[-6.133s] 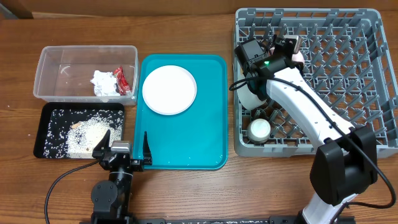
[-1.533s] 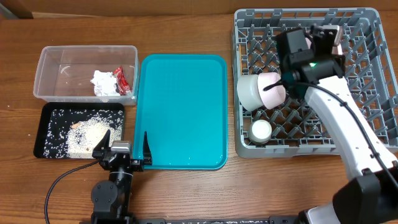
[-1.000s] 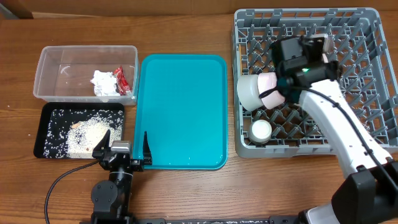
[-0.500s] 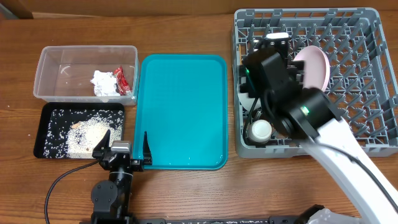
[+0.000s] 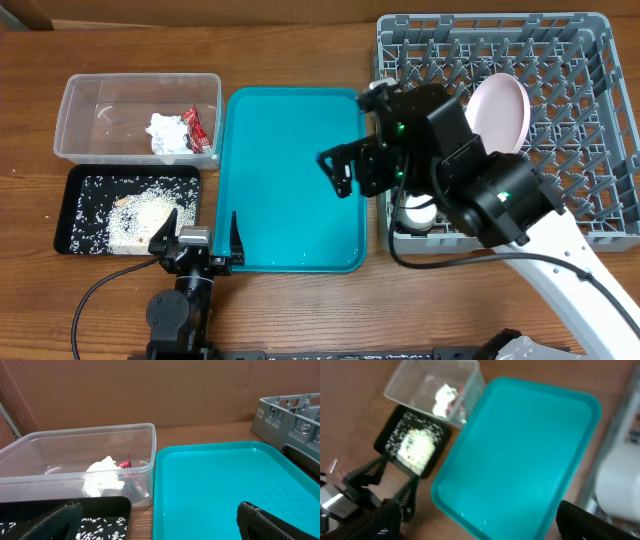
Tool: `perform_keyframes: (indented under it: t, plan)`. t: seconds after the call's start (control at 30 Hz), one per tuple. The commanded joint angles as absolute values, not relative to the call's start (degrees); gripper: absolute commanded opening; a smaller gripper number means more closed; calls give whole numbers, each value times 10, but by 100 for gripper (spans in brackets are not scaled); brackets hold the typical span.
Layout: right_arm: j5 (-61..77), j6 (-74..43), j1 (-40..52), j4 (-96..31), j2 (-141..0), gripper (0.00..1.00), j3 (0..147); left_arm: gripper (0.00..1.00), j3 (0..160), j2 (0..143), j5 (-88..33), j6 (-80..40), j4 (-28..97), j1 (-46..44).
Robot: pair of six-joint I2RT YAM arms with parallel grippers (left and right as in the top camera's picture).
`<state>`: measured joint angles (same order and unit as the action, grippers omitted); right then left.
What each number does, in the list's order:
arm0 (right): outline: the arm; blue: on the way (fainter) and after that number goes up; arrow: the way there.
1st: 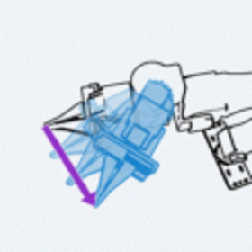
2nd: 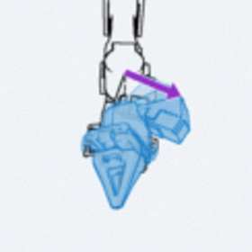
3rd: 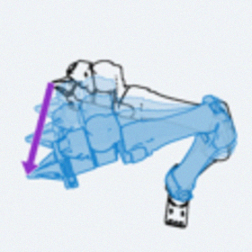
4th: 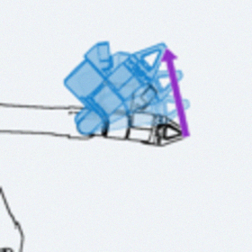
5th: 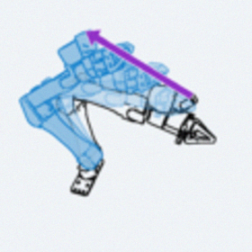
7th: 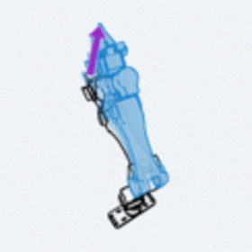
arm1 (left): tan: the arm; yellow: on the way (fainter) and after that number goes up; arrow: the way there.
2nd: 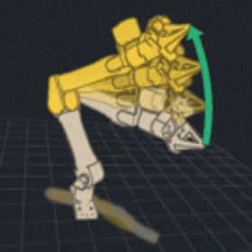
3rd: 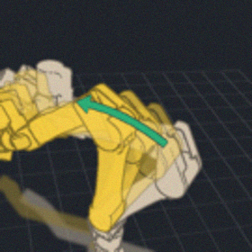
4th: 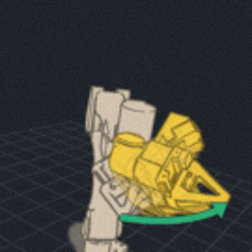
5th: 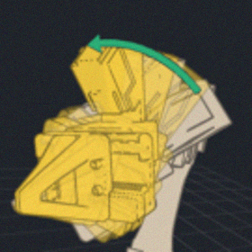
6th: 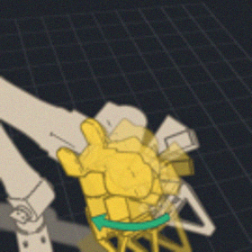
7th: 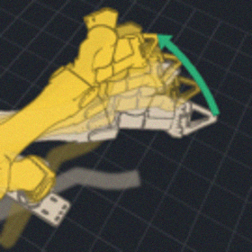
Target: Sort waste into correct bins and load items into the dishwasher
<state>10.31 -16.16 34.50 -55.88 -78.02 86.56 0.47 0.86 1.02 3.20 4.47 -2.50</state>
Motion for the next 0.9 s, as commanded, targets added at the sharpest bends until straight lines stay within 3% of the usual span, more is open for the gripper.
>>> perform_keyframes:
  t: [0.0,0.23,0.53,0.87]
  plan:
    - [119,-139,298,-571,-721,100,876,100,3,3,4,39,44,-22]
    - [100,34,255,-558,-579,100,852,100,3,3,4,39,44,-22]
    - [72,32,148,-414,-391,100,641,100,3,3,4,39,44,-22]
    - [78,30,102,-275,-208,100,348,100,3,3,4,39,44,-22]
